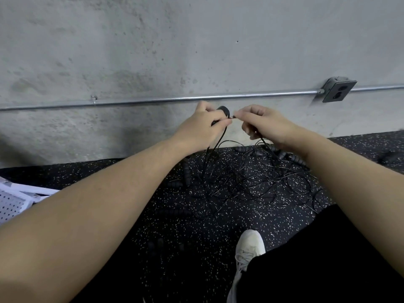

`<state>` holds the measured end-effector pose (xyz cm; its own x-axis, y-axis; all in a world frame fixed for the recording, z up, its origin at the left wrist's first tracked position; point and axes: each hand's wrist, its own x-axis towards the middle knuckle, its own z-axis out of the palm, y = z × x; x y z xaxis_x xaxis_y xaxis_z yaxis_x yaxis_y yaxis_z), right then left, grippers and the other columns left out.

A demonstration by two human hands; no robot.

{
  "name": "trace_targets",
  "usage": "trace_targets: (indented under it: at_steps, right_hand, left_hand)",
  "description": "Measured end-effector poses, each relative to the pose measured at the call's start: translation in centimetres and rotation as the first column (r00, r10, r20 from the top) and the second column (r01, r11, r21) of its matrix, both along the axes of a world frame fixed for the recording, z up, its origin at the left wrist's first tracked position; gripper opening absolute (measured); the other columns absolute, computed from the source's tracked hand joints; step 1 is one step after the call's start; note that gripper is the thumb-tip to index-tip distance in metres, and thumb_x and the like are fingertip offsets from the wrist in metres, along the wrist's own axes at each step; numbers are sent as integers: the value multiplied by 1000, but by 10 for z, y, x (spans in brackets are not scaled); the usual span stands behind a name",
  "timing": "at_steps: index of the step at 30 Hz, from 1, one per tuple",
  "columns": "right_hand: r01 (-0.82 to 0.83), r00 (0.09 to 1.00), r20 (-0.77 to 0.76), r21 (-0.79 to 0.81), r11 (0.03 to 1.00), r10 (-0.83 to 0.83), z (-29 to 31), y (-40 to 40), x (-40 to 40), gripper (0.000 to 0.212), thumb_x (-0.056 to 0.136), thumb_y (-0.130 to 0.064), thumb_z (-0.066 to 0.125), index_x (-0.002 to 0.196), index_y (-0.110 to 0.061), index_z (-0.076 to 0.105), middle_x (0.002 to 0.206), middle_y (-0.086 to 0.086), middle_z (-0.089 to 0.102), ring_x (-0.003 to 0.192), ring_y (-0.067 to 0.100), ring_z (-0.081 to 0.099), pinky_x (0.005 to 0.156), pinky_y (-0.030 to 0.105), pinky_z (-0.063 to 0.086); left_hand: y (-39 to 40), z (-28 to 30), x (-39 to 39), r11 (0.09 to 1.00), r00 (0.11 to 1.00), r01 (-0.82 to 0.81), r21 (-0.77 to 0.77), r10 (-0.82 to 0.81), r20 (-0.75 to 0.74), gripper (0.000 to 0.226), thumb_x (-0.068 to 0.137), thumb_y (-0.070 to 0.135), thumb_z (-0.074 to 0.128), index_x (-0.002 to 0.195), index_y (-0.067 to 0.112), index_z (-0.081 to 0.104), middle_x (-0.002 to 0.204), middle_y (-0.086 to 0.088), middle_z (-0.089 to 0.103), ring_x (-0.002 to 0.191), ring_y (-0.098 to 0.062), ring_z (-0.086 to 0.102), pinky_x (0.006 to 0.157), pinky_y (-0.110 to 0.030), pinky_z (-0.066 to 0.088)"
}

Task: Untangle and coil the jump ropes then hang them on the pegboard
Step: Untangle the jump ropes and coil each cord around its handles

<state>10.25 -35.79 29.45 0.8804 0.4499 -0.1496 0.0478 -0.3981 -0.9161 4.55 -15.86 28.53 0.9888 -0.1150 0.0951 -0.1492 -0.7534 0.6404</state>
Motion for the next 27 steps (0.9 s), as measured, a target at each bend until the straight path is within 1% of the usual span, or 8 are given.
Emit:
trace_targets:
  at_steps: [3, 5, 8, 11, 14, 20, 24, 27]
  right_hand:
    - [-63, 997, -61, -248, 967, 49, -1, -13, -5, 62, 101, -64, 37, 103, -11, 68, 77, 6, 69, 74, 18, 63, 79, 33, 52]
    - [-75, 992, -118, -339, 938, 37, -3, -22, -6, 71, 102, -66, 25, 89, -9, 65, 77, 10, 70, 74, 20, 66, 79, 33, 52]
    - [-28, 997, -74, -403, 915, -2, -3, -30, -7, 59, 101, -64, 34, 66, -18, 44, 59, 1, 51, 58, 18, 47, 61, 29, 41]
    - [71, 997, 52, -420, 905, -54, -4, -32, -3, 55, 93, -65, 54, 63, -21, 43, 54, -9, 44, 55, 15, 38, 61, 30, 34]
    - [92, 995, 66, -357, 930, -73, -2, -24, -4, 56, 89, -61, 64, 56, -20, 44, 46, -14, 39, 48, 12, 36, 57, 29, 31]
    - [85, 991, 123, -236, 968, -57, 9, -9, -15, 53, 99, -58, 48, 61, -22, 41, 48, -9, 34, 40, 8, 29, 42, 20, 28]
    - [129, 992, 31, -163, 978, -126, 8, -22, -14, 57, 104, -59, 31, 82, -14, 58, 57, 0, 52, 43, 8, 45, 45, 19, 38]
    - [97, 994, -18, -291, 952, -107, -1, -38, -11, 65, 103, -64, 21, 98, -14, 61, 78, 10, 72, 57, 7, 63, 54, 22, 42]
  left_hand:
    - [9, 6, 4, 995, 995, -95, -2, 95, -15, 31, 106, 45, 45, 86, 26, 58, 119, 0, 39, 80, -13, 55, 75, -34, 55]
    - [17, 6, 8, 985, 984, -171, 6, 171, -51, 32, 106, 46, 44, 89, 24, 59, 120, -1, 38, 74, -12, 55, 72, -34, 55]
    - [23, -1, 9, 978, 970, -206, 32, 208, -128, 28, 103, 49, 51, 106, 27, 67, 125, -1, 36, 69, -17, 59, 63, -33, 57]
    - [15, -5, 7, 989, 975, -134, 58, 142, -168, 31, 98, 55, 58, 122, 37, 66, 128, 0, 34, 86, -11, 55, 86, -32, 53]
    - [-4, -5, 4, 999, 990, -26, 32, 30, -136, 34, 98, 55, 56, 127, 39, 64, 128, 2, 35, 102, -14, 54, 93, -26, 41]
    - [-31, -6, 2, 993, 990, 115, -33, -117, -74, 26, 107, 39, 48, 102, 20, 65, 120, -1, 42, 83, -18, 55, 79, -32, 43]
    - [-28, 0, 6, 996, 996, 51, -69, -55, -66, 28, 108, 42, 41, 84, 35, 54, 124, 3, 40, 86, -14, 56, 80, -30, 45]
    - [-20, 4, 12, 988, 994, -80, -131, 70, -81, 33, 108, 42, 39, 85, 25, 55, 121, 2, 38, 77, -13, 57, 68, -34, 55]
